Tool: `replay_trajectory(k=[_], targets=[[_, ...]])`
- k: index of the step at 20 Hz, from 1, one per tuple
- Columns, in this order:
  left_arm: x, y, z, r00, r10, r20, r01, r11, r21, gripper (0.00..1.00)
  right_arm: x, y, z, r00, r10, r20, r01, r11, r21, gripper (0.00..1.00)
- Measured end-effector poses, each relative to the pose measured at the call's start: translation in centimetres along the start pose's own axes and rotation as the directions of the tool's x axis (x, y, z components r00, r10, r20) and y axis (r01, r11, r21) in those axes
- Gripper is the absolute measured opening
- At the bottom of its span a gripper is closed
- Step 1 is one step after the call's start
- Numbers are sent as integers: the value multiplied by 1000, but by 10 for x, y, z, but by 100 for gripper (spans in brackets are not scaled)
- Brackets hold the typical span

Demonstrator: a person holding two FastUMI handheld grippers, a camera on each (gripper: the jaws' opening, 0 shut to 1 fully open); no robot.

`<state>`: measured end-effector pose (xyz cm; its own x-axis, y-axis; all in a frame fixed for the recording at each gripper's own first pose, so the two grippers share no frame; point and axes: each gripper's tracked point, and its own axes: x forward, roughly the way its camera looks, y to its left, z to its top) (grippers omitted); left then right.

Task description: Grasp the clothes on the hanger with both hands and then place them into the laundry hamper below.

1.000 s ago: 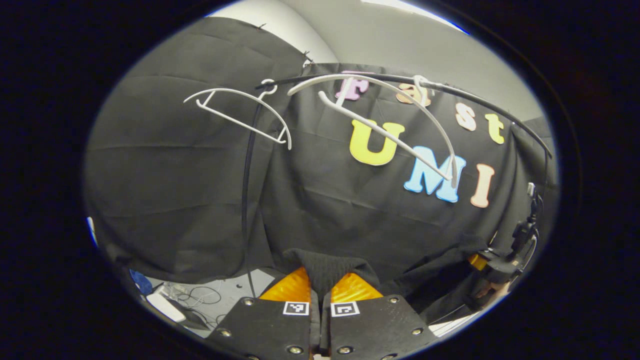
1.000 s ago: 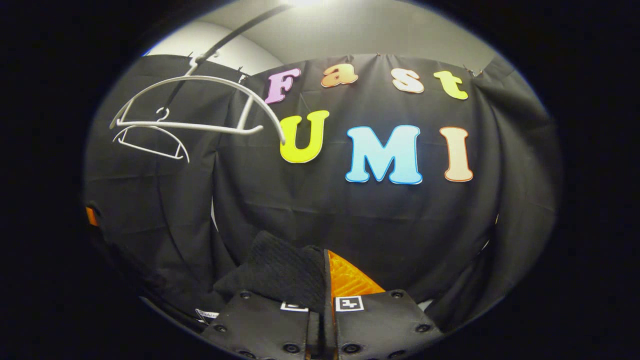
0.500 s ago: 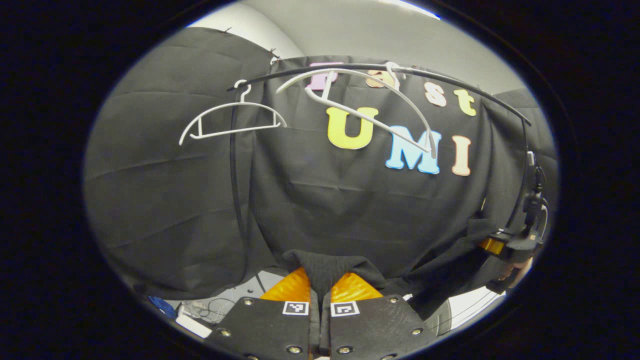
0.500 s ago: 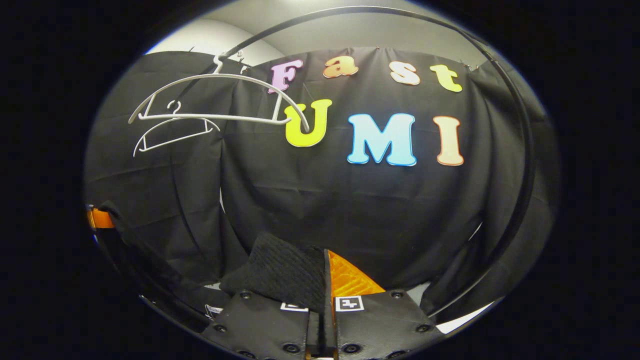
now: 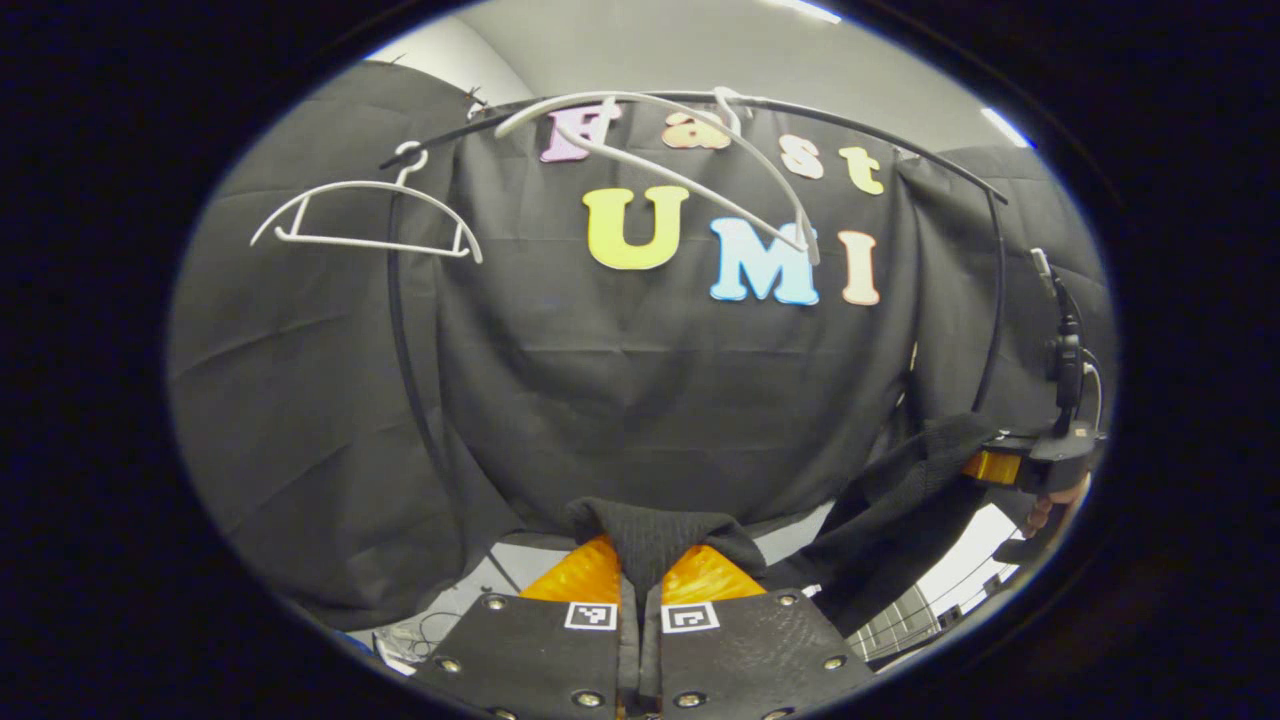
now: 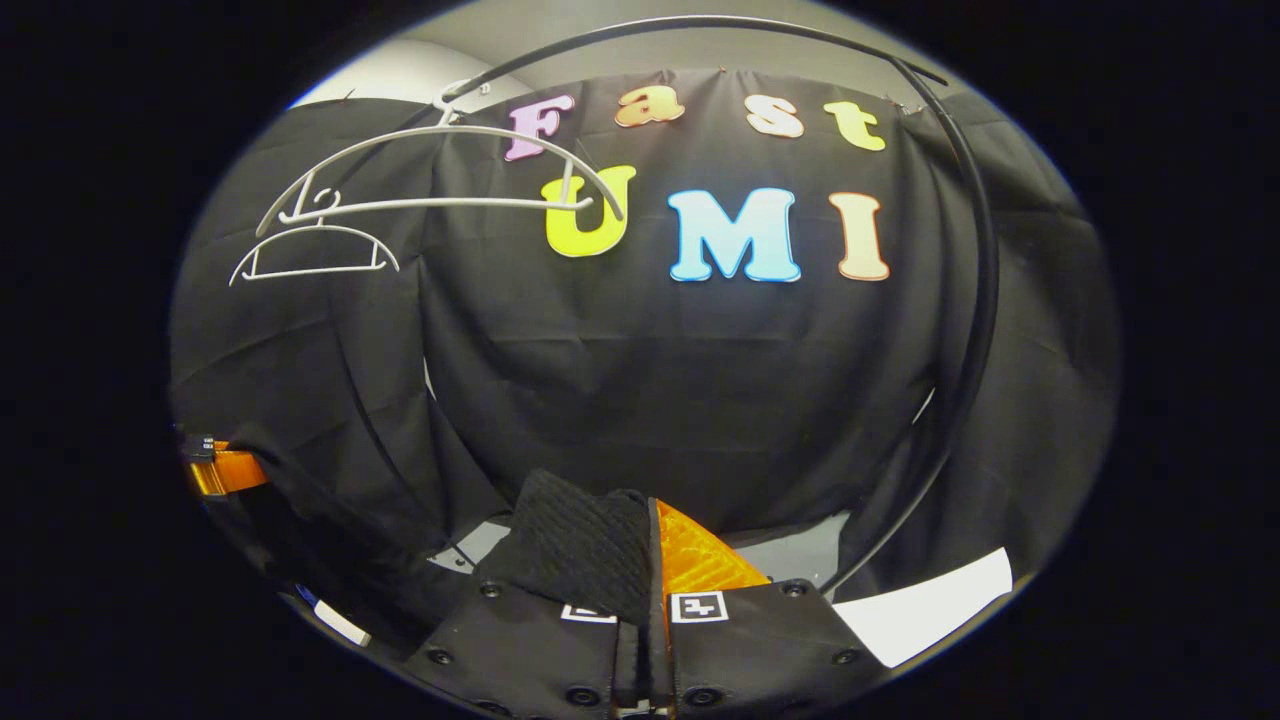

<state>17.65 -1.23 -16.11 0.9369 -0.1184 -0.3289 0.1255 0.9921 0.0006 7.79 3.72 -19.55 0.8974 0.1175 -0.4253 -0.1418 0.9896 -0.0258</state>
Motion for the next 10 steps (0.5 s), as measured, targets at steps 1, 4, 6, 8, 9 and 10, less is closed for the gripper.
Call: replay_trajectory(k=[1,4,6,8,9,10], targets=[[0,-1,-1,1000,-9,-8,9,1000,3,1,0,1,-6,1000,-11,-19,12,1000,11,8],[0,-1,-4,999,-37,-32,38,999,18,1,-1,2,-18,998,-40,-57,42,999,35,9],[5,-2,-8,997,-57,-47,59,998,31,2,0,5,-27,995,-54,-86,59,997,59,8],[7,-5,-13,994,-78,-73,81,996,43,1,3,8,-38,990,-57,-125,68,994,82,9],[7,-4,-15,993,-82,-80,86,995,49,6,5,9,-43,988,-57,-142,70,993,92,9],[8,-4,-16,992,-85,-88,90,995,47,1,6,11,-48,986,-56,-157,72,993,97,9]])
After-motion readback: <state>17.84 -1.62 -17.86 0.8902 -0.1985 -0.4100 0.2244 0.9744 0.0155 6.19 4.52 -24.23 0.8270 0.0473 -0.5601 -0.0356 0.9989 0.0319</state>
